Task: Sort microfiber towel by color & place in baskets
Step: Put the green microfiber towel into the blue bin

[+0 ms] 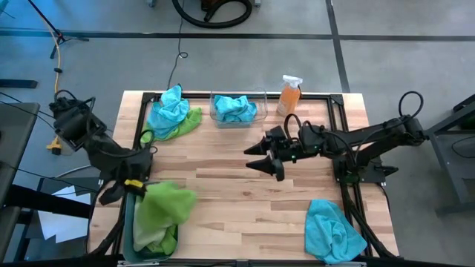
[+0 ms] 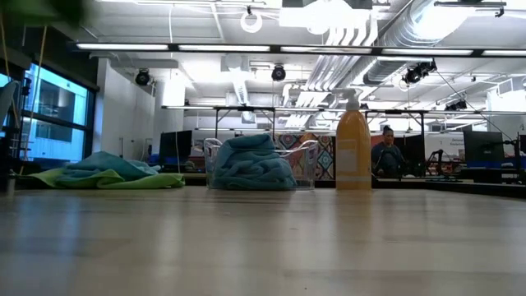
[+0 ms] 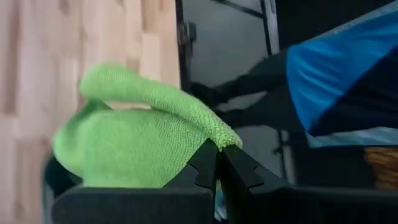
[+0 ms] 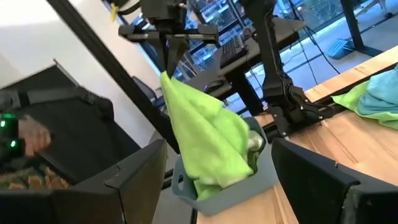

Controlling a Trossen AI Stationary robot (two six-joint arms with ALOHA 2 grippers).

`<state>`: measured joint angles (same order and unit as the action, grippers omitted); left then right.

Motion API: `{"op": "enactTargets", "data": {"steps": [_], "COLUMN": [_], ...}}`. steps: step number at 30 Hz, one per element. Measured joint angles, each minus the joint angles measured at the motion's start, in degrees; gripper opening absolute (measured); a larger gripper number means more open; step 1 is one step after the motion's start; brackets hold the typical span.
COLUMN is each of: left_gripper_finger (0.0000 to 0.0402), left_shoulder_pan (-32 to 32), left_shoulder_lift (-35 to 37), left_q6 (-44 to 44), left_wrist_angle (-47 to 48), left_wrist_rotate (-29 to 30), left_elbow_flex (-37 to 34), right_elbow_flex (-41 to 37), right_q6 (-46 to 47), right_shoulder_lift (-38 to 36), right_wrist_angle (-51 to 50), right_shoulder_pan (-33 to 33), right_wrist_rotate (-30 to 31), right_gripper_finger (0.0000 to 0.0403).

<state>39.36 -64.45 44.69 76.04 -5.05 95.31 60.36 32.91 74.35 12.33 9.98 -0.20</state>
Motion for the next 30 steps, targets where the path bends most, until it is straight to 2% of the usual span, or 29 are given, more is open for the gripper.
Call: {"op": "enactTargets", "data": {"steps": [9,14,20,23,26,30], "left_gripper_finger": [0.0000,0.0000,0.0000,0.0000,0.0000,0.0000], "left_shoulder_pan": [6.39,7.78,8.88,9.61,9.61,9.68], "left_shoulder_lift": [-1.26,-4.72,-8.18,-8.81,-10.36,-13.64], "left_q6": [13.52,13.62,12.19,13.50,13.43,6.94], "left_wrist_angle": [8.65,14.33,13.90,14.00,14.00,13.95], "left_wrist_rotate": [1.24,-0.73,-8.50,-7.67,-4.38,-3.53], "left_elbow_flex": [0.07,0.04,0.04,0.04,0.04,0.04], "right_elbow_flex": [0.00,0.00,-0.02,-0.02,-0.02,-0.02], "right_q6": [-4.80,-4.90,-5.17,-6.27,-6.27,-6.23], "right_shoulder_lift": [0.00,0.00,0.00,0.00,0.00,0.00], "right_wrist_angle": [-1.27,-2.33,-3.55,-3.53,-3.53,-3.53], "right_shoulder_pan": [0.58,0.58,0.56,0.56,0.56,0.56], "right_wrist_rotate": [-0.27,-0.27,-0.27,-0.25,-0.25,-0.25], "right_gripper_finger": [0.0287,0.0287,0.0287,0.0287,0.0287,0.0287]}}
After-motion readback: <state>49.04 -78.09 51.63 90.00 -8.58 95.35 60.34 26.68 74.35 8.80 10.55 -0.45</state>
